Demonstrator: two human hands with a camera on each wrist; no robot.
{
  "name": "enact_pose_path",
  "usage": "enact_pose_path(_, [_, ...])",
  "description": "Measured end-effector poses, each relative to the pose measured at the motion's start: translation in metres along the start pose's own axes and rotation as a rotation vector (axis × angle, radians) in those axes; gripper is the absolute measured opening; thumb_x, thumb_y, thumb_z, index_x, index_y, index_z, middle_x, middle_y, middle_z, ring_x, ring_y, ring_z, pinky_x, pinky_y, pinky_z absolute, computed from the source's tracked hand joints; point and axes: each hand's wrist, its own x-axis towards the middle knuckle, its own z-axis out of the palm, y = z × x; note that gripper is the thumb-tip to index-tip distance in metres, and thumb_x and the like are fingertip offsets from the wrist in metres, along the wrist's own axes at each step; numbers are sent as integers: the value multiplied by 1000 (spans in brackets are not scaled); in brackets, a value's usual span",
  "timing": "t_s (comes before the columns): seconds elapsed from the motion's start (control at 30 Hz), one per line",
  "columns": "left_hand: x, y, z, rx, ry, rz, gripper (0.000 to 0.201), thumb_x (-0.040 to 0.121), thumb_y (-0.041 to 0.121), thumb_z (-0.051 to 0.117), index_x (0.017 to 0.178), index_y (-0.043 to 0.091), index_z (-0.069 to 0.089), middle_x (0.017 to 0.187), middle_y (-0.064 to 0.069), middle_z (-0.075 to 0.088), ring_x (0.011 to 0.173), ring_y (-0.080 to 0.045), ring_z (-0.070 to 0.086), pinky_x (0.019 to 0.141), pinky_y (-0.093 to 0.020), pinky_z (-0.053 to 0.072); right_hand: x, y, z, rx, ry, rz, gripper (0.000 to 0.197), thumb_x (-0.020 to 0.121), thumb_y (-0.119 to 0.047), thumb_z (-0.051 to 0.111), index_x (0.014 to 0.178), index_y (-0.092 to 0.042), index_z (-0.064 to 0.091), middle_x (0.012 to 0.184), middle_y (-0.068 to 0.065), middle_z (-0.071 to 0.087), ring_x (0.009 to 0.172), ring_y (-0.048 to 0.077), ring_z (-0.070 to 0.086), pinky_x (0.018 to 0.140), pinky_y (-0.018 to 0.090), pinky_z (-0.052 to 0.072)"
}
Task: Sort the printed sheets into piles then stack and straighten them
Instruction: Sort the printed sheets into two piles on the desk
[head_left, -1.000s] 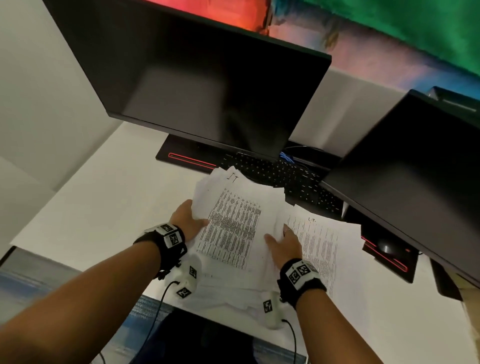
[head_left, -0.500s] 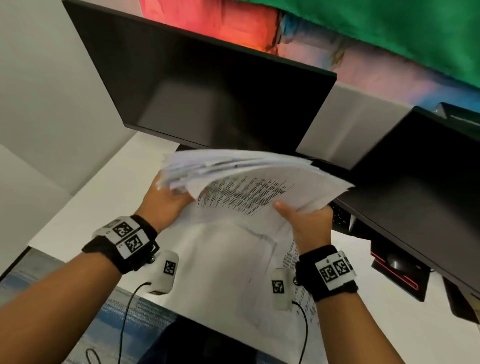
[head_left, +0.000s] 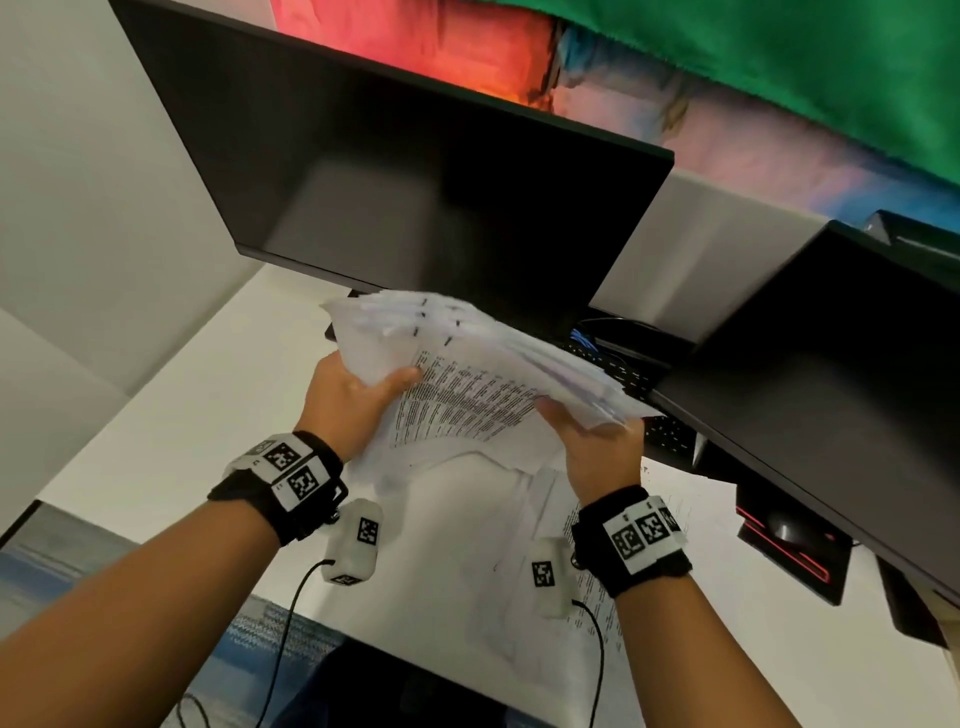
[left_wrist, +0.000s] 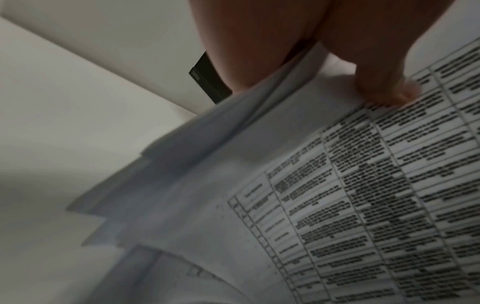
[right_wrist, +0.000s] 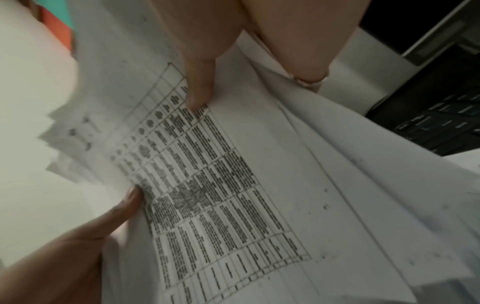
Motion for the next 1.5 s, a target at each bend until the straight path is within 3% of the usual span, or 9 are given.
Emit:
enact_pose_path(0.13, [-2,-6,-11,-141,-46,6,83,62,41,92,130,10,55,120,-7,69,111,-18,68,94,-41,56,-17,-11,3,-14,-113,17,64,68,1,86,125,-14,59,103,-4,72,91,6,73,72,24,60])
enact_pose_path(0.37, [5,0,-14,-311,-64,-15,102,40,52,95,121,28,38,113,13,62,102,0,67,92,-24,54,-9,-15,6,62,-122,-80,108,62,11,86,145,-34,34,123,2,59,108,8,66,82,25,58])
enact_pose_path(0.5, [10,3,-11,-121,-56,18,86,57,27,93,131,17,50,114,27,63,108,7,62,102,-23,48,-12,-20,16,22,-125,-6,66,69,8,82,123,-23,59,105,0,72,96,8,72,81,36,62])
enact_pose_path(0.67, [1,9,-13,-176,-29,55,48,73,18,85,117,26,68,112,9,74,106,0,68,94,-16,50,-15,-22,11,-22,-64,-107,23,77,-5,81,94,-16,70,91,-3,77,88,15,75,76,30,61])
enact_pose_path(0.83, [-14,-22,10,132,-49,-118,21,77,40,76,78,22,65,53,15,62,47,0,56,49,-12,39,-18,39,-3,-341,-79,137,62,76,-26,84,128,-21,51,132,1,60,122,19,57,102,39,49])
enact_pose_path(1.0, [-5,-4,14,224,23,32,18,90,24,70,76,14,69,74,-6,66,65,-22,58,54,-12,41,-33,83,-106,-1009,469,655,113,64,-59,83,151,-17,25,157,14,26,141,39,31,109,57,33])
enact_pose_path(1.1, [5,18,0,180,16,107,29,91,19,68,63,13,62,57,0,66,50,-12,58,47,-12,40,-50,99,-142,-1129,397,779,120,65,-63,80,153,-10,19,156,19,28,139,40,29,111,56,28])
enact_pose_path(1.2, [3,18,-2,92,-33,-118,30,92,26,67,64,19,57,45,11,59,40,2,53,39,-11,39,-56,112,-151,-1168,336,731,125,64,-62,81,156,-11,13,156,18,24,140,42,26,109,62,29])
enact_pose_path(1.5, [-24,-85,43,356,-223,-566,38,88,37,71,86,-1,69,62,-8,64,54,-25,59,56,-28,46,-50,109,-145,-941,309,675,109,69,-43,87,151,-3,28,148,19,42,134,38,45,106,44,43])
